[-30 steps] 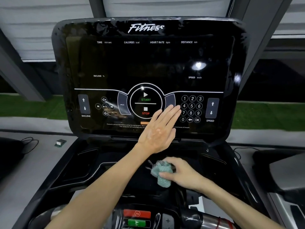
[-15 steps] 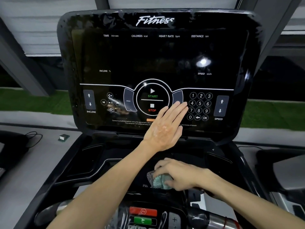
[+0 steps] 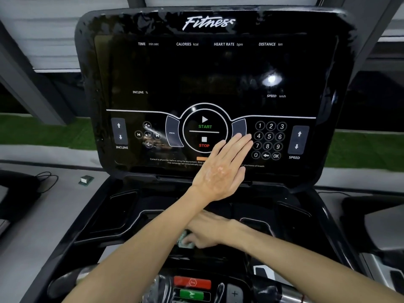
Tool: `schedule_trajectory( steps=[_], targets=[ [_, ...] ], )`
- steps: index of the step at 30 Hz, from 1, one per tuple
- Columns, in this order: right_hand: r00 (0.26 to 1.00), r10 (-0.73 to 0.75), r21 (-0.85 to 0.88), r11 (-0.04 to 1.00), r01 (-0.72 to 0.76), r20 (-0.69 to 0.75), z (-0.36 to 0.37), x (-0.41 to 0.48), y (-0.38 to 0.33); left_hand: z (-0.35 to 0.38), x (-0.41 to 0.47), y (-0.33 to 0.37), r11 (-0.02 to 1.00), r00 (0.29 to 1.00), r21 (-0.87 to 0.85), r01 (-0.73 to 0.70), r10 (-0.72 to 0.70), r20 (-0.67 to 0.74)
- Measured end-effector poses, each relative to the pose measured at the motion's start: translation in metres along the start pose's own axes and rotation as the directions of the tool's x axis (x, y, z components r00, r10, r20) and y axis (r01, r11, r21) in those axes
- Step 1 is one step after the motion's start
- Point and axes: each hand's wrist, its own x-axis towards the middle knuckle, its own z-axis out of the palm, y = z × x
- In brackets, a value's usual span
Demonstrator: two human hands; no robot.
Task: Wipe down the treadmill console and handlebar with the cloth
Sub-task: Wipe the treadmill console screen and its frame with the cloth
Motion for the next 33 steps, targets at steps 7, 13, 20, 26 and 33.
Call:
schedule_trajectory(
  steps=[7, 13, 20, 26, 33],
  targets=[
    [0.998, 0.041, -0.070, 0.997, -0.037, 0.051, -0.005, -0.063, 0.046, -0.005, 0.002, -0.002, 0.999, 0.999, -0.032, 0.040, -0.040, -0.021],
    [0.963, 0.224, -0.175, 0.953, -0.248, -0.148, -0.002, -0.057, 0.054, -0.022, -0.009, -0.040, 0.993, 0.997, 0.093, 0.072, -0.069, -0.040],
    [0.970, 0.210, -0.099, 0.970, -0.223, -0.127, 0.014, -0.071, 0.058, -0.020, -0.017, -0.046, 0.988, 0.997, 0.132, 0.078, -0.076, -0.023],
    [0.926, 0.352, -0.260, 0.889, -0.377, -0.137, 0.010, -0.057, 0.046, -0.019, -0.017, -0.047, 0.990, 0.996, 0.118, 0.081, -0.077, -0.037],
    [0.983, 0.142, -0.181, 0.970, -0.162, -0.118, 0.034, 0.011, 0.038, -0.017, -0.017, -0.048, 0.991, 0.997, 0.106, 0.077, -0.074, -0.033]
  ],
)
